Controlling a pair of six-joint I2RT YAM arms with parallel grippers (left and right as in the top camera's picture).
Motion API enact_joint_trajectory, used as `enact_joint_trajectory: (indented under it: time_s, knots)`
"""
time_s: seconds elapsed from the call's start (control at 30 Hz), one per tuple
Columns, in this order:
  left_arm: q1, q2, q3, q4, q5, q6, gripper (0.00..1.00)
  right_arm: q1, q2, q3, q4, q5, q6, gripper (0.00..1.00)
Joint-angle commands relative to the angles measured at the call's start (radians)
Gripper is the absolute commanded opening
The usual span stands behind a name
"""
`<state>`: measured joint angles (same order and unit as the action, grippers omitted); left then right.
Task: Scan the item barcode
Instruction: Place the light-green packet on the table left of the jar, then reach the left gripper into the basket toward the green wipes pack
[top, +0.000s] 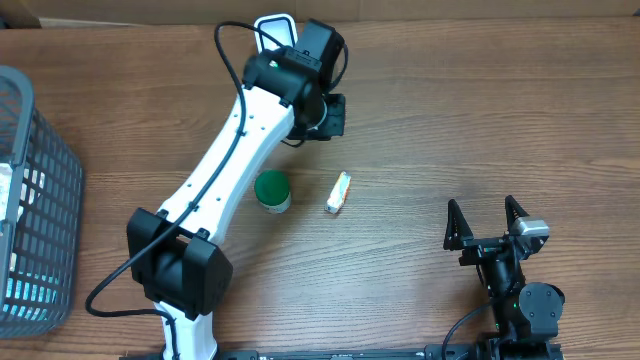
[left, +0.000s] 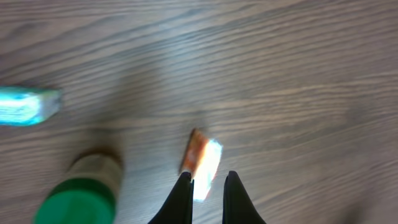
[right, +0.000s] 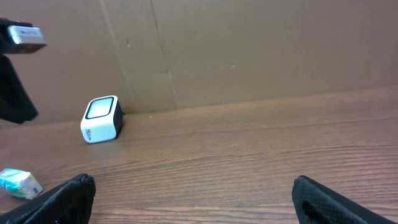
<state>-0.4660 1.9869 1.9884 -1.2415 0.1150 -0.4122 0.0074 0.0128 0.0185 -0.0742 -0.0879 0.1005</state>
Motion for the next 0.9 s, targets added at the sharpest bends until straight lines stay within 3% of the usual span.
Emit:
enact_joint_trajectory:
  time_s: [0.0,0.07,0.23,0.33,0.4,0.67,0.87]
  knots:
    - [0.095,-0.027,0.137,-0.056,-0.023,0.055,0.04,0.003,-0.01,-0.012,0.005,0.008,-0.001,1.0]
    - [0.159,-0.043,0.231,-0.125,-0.023,0.08,0.05,0.003,-0.01,-0.012,0.005,0.009,-0.001,1.0]
    - [0.371,-0.108,0.481,-0.305,-0.085,0.105,0.2,0.003,-0.01,-0.012,0.005,0.009,-0.001,1.0]
    - [0.514,-0.154,0.562,-0.379,-0.134,0.106,0.5,0.003,-0.01,-0.012,0.005,0.008,-0.001,1.0]
    - [0.616,-0.186,0.569,-0.401,-0.158,0.106,0.62,0.003,-0.01,-0.012,0.005,0.008,-0.001,1.0]
    - [1.005,-0.202,0.507,-0.448,-0.175,0.041,0.62,0.003,-0.01,-0.012,0.005,0.008,-0.001,1.0]
    - [1.184,-0.202,0.366,-0.439,-0.199,-0.026,0.63,0.003,-0.01,-0.012,0.005,0.009,-0.001,1.0]
